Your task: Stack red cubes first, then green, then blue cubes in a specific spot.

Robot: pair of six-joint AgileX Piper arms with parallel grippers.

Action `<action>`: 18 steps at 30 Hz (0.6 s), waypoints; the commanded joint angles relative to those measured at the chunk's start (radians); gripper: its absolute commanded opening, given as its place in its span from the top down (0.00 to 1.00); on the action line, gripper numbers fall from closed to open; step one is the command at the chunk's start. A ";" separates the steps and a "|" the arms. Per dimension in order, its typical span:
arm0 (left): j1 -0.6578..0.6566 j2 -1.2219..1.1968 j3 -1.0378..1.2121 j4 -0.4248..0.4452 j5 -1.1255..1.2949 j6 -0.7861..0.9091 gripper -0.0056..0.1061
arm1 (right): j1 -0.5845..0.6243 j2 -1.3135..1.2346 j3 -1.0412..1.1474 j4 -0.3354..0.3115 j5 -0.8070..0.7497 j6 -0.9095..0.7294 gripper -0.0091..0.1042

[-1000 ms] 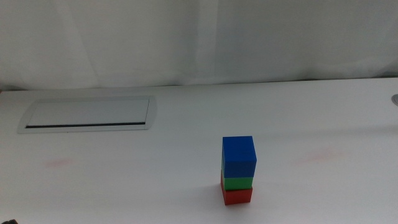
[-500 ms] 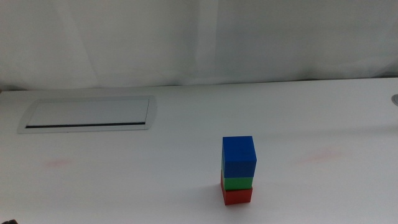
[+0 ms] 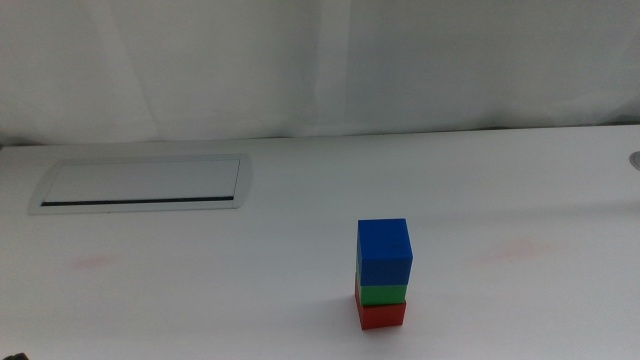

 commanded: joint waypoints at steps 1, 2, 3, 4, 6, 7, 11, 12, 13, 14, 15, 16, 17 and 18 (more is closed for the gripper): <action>0.002 -0.005 0.027 -0.009 0.002 -0.008 0.97 | -0.027 -0.084 0.058 0.069 -0.027 0.004 0.94; 0.002 -0.005 0.027 -0.009 0.002 -0.008 0.97 | -0.032 -0.117 0.078 0.102 -0.024 0.004 0.94; 0.002 -0.005 0.027 -0.009 0.002 -0.008 0.97 | -0.034 -0.149 0.097 0.133 -0.024 0.004 0.94; 0.002 -0.005 0.027 -0.009 0.002 -0.008 0.97 | -0.034 -0.174 0.111 0.154 -0.024 0.004 0.94; 0.002 -0.005 0.027 -0.009 0.002 -0.008 0.97 | -0.034 -0.234 0.146 0.189 -0.013 0.004 0.94; 0.002 -0.005 0.027 -0.009 0.002 -0.008 0.97 | -0.034 -0.261 0.155 0.197 0.001 0.004 0.94; 0.002 -0.005 0.027 -0.009 0.002 -0.008 0.97 | -0.034 -0.339 0.178 0.197 0.018 0.002 0.94; 0.002 -0.005 0.027 -0.009 0.002 -0.008 0.97 | -0.034 -0.370 0.180 0.197 0.028 0.002 0.94; 0.002 -0.005 0.027 -0.009 0.002 -0.008 0.97 | -0.034 -0.383 0.180 0.197 0.028 0.002 0.94; 0.002 -0.005 0.027 -0.009 0.002 -0.008 0.97 | -0.034 -0.393 0.180 0.197 0.028 0.002 0.94; 0.002 -0.005 0.027 -0.009 0.002 -0.008 0.97 | -0.034 -0.399 0.180 0.197 0.028 0.002 0.94; 0.002 -0.005 0.027 -0.009 0.002 -0.008 0.97 | -0.034 -0.404 0.180 0.197 0.028 0.002 0.94; 0.002 -0.005 0.027 -0.009 0.002 -0.008 0.97 | -0.034 -0.407 0.180 0.197 0.028 0.002 0.94; 0.002 -0.005 0.027 -0.009 0.002 -0.008 0.97 | -0.034 -0.407 0.180 0.197 0.028 0.002 0.94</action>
